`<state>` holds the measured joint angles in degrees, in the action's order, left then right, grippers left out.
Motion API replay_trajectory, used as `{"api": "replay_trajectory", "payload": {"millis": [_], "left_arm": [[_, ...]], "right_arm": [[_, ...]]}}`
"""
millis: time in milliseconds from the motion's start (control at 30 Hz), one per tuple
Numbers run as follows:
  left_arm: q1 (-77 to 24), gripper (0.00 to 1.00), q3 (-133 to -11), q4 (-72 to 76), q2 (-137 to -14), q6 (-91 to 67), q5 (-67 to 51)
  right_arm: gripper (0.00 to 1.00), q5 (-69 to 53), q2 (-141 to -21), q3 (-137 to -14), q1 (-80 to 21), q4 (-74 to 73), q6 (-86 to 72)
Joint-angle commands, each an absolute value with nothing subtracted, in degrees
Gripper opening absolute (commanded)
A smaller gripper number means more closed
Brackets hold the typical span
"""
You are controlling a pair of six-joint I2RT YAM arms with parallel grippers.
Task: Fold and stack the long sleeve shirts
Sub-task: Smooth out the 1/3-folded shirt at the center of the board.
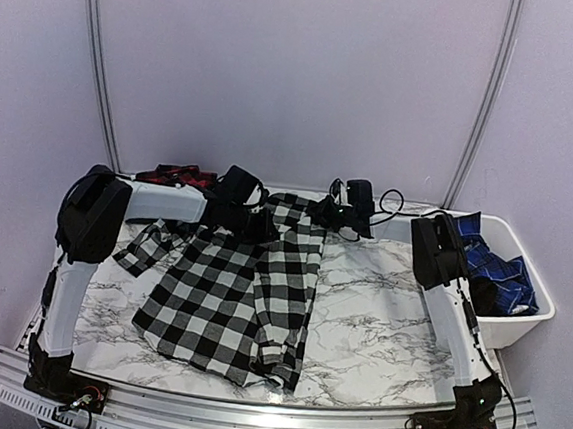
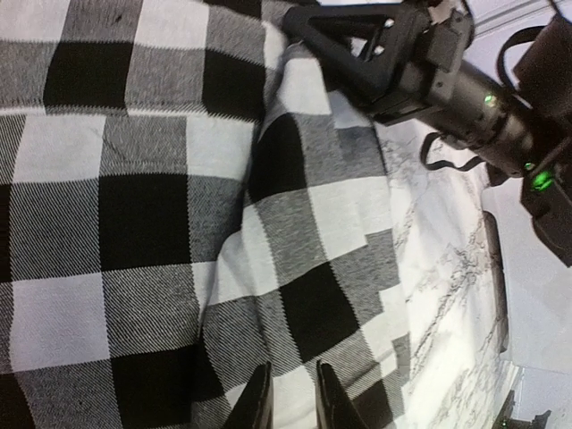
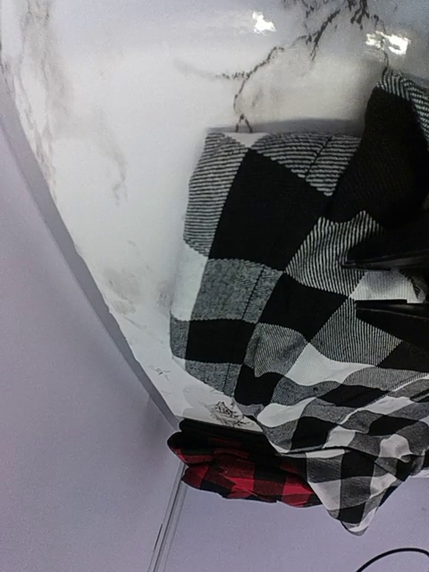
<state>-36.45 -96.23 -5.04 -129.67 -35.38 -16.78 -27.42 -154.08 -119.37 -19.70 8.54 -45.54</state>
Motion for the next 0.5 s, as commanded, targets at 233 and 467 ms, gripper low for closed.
{"api": "replay_trajectory", "payload": {"millis": [233,467], "left_arm": [[-36.6,0.20,-84.0,-8.5,-109.4,-30.6,-12.3],[-36.7,0.23,-62.9,-8.7,-93.7,-30.3,-9.1]], "right_arm": [[0.22,-29.9,-138.0,-110.7,-22.1,10.3,-43.4],[0.35,-25.4,-120.3,-88.0,-26.9,13.1,-41.1]]}}
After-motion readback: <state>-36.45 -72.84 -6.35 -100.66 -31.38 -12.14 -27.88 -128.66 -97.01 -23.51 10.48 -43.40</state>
